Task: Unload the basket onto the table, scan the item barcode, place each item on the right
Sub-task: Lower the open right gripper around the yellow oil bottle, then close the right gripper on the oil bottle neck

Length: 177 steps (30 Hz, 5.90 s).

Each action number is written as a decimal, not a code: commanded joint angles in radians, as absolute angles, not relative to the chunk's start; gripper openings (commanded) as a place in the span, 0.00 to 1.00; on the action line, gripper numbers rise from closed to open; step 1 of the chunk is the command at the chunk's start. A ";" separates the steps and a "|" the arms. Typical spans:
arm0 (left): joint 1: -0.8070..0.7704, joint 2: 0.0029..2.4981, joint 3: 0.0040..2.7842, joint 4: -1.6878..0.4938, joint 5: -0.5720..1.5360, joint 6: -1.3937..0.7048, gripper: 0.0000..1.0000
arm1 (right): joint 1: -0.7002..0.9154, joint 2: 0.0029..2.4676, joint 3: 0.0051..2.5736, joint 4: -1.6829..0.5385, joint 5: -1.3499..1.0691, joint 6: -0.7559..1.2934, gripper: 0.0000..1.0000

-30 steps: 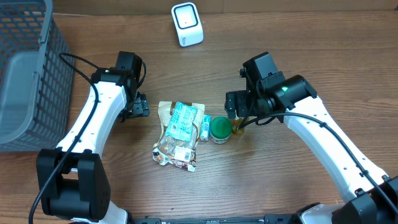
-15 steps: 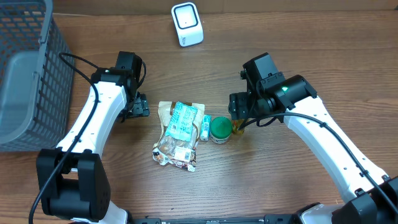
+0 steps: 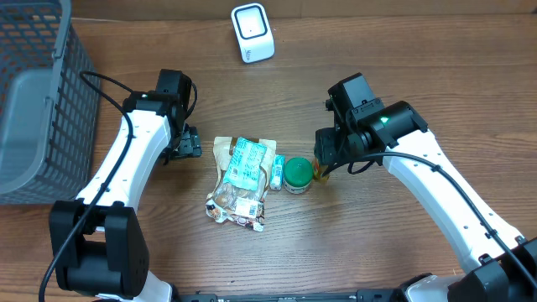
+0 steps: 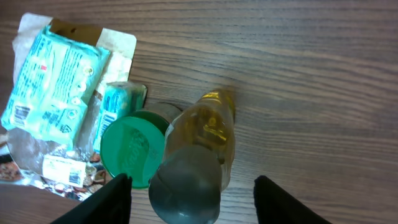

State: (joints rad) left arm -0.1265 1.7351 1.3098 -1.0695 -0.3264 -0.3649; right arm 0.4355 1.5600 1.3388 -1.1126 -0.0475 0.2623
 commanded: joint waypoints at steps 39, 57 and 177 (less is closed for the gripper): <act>-0.125 1.716 1.328 -1.068 -0.340 -0.378 0.99 | 0.439 1.560 1.341 -1.105 0.028 0.262 0.36; -0.125 1.716 1.328 -1.068 -0.340 -0.378 0.99 | 0.439 1.562 1.341 -1.090 0.059 0.286 0.48; -0.125 1.716 1.328 -1.068 -0.340 -0.378 1.00 | 0.437 1.565 1.372 -1.119 0.152 0.200 1.00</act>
